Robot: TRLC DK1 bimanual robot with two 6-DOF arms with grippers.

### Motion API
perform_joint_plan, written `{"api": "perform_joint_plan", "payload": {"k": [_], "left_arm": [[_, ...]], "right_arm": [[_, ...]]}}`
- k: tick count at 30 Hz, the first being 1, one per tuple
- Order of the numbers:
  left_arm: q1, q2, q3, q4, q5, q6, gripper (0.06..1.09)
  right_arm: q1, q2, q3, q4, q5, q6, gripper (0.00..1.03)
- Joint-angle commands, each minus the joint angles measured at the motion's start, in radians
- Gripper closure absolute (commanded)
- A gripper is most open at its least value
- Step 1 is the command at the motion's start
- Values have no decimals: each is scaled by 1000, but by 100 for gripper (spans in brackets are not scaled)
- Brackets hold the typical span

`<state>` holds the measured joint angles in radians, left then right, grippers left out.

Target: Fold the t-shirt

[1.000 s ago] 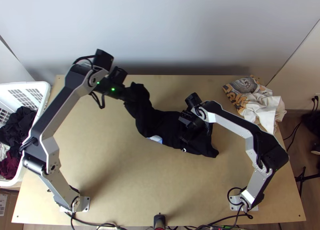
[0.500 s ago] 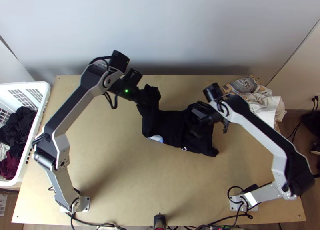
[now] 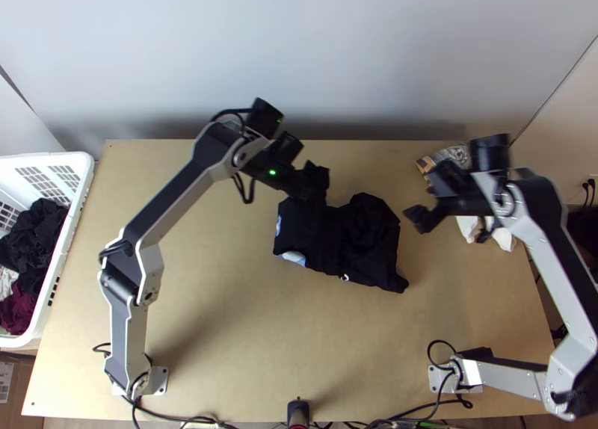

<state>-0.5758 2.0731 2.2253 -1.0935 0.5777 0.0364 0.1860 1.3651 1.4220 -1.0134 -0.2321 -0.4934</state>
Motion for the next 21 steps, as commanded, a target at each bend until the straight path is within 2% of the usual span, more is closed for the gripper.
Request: {"api": "perform_joint_plan", "payload": {"k": [1, 13, 21], "left_arm": [[-91, 47, 54, 69, 5, -20, 105], [-251, 78, 53, 228, 14, -89, 105], [-256, 200, 53, 241, 14, -93, 105]], "right_arm": [[-145, -89, -35, -4, -1, 7, 5], [-180, -147, -78, -5, 16, 38, 5], [-200, -173, -71, -30, 36, 36, 5]]}}
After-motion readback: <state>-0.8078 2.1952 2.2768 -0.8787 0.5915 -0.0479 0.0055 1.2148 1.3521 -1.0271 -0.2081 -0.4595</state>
